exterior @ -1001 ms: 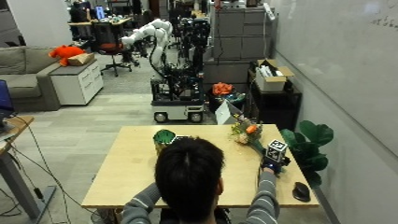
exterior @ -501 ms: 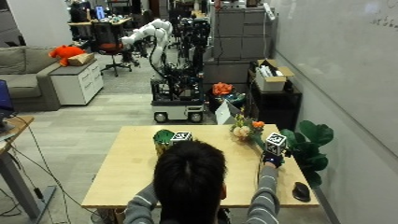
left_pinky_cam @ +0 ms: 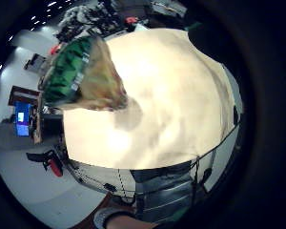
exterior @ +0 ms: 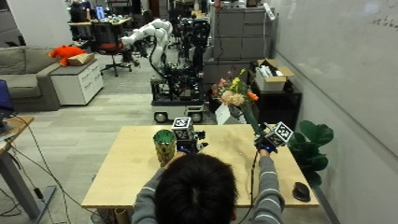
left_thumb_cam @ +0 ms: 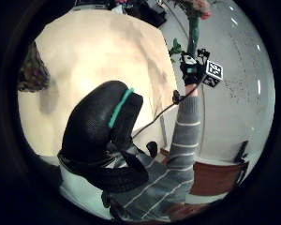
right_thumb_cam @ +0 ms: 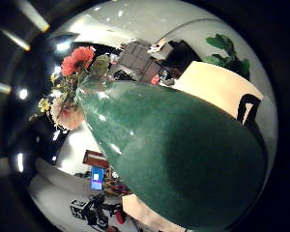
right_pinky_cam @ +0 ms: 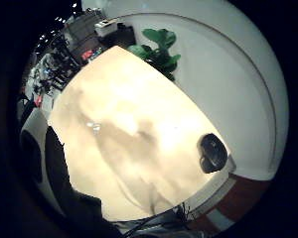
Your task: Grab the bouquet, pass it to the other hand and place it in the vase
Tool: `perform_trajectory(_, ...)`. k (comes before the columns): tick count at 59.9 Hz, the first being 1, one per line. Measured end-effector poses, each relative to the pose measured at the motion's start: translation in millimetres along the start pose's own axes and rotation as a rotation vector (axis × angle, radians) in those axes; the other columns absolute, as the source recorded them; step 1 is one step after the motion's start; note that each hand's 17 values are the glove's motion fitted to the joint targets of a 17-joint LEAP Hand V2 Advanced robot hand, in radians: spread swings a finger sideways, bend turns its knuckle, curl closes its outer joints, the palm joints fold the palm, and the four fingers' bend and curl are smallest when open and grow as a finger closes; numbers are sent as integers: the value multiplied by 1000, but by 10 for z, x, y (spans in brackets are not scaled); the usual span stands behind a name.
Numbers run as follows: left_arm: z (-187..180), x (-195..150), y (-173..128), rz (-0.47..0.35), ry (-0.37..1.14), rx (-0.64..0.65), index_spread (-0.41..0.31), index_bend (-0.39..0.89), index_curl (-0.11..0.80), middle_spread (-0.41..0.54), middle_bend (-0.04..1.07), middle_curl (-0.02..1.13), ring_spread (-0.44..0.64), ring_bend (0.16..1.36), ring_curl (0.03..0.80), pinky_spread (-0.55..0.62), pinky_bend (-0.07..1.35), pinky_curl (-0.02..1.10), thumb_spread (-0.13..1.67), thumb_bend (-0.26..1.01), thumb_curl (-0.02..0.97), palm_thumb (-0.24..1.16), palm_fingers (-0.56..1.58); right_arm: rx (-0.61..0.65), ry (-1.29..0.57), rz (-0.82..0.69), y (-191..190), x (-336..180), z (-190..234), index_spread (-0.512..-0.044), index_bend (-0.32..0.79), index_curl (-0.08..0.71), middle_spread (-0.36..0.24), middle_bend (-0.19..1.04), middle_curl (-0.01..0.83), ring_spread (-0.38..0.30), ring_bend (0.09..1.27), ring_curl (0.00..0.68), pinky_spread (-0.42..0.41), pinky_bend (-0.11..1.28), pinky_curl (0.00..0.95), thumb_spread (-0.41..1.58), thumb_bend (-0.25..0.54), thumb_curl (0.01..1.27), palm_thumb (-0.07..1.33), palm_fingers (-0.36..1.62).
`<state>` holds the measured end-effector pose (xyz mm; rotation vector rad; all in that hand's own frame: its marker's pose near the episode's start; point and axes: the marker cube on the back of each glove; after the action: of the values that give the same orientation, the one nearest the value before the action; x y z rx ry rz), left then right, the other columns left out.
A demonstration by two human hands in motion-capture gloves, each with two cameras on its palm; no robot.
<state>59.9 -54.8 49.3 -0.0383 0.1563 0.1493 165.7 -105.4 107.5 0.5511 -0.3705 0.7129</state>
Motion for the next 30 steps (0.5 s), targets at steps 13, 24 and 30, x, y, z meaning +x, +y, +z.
perform_trajectory(13, -526, 165, -83, 17, 39, 86, -10, 140, 311, 61, 189, 388, 138, 423, 316, 164, 204, 383, 1099, -28, 270, 160, 467, -218, -195, 14, 419, -581, -392, -195, 658, 620, -135, 934, 672, -175, 1066, 612, -218, 807, 592, 997, -11, 542, 1069, 1379)
perform_trajectory(24, -890, 392, 14, 36, 186, 100, -16, 144, 314, 55, 189, 387, 132, 416, 316, 162, 198, 384, 1076, -24, 276, 150, 472, -119, -573, -193, 561, -1135, -663, -193, 658, 619, -133, 940, 670, -174, 1072, 608, -217, 810, 596, 1001, -14, 573, 1059, 1375)
perform_trajectory(30, -1005, 475, 5, 25, 232, 111, -17, 143, 315, 53, 190, 387, 131, 413, 316, 161, 197, 383, 1065, -24, 279, 150, 474, -26, -836, -363, 636, -1427, -711, -193, 659, 618, -133, 942, 669, -174, 1074, 607, -217, 810, 597, 998, -13, 591, 1055, 1375)
